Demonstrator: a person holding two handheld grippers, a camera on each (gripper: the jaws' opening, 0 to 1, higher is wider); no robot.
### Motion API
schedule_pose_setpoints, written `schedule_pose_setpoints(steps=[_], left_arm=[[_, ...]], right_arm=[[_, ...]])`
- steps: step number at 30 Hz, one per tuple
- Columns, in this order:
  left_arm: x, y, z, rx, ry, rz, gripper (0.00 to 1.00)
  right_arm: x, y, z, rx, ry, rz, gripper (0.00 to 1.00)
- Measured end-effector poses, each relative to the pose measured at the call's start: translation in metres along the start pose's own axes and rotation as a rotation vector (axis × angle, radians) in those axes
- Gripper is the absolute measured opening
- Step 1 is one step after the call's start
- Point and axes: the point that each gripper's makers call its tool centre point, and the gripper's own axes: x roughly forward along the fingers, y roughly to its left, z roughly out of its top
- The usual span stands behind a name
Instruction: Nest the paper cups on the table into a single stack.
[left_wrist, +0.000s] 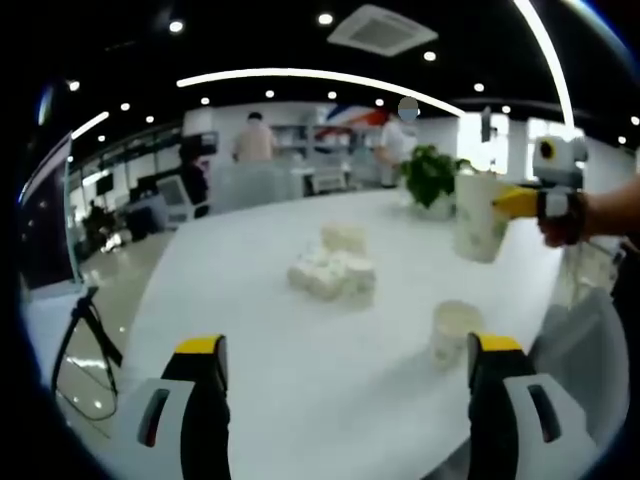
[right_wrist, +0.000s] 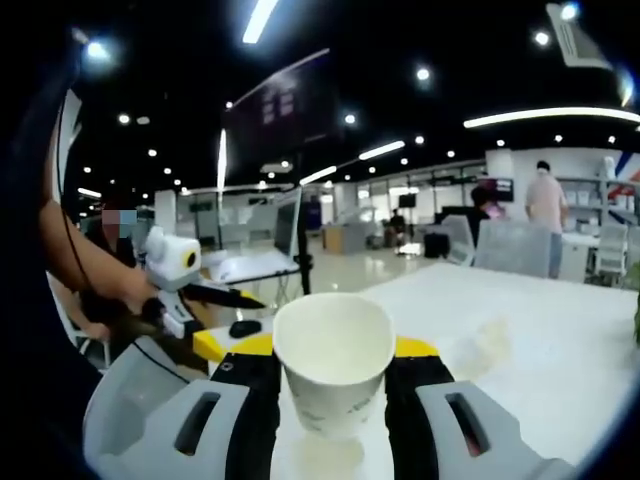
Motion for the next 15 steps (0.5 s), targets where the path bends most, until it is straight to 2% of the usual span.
schedule_pose_setpoints(steps=[15], left_arm=[[0.0057, -0.0005, 0.0031, -0.002, 0.001, -0.007, 0.99]], right_arm=[[-0.0002, 0.005, 0.0009, -0.017, -0.008, 0.011, 0.37]])
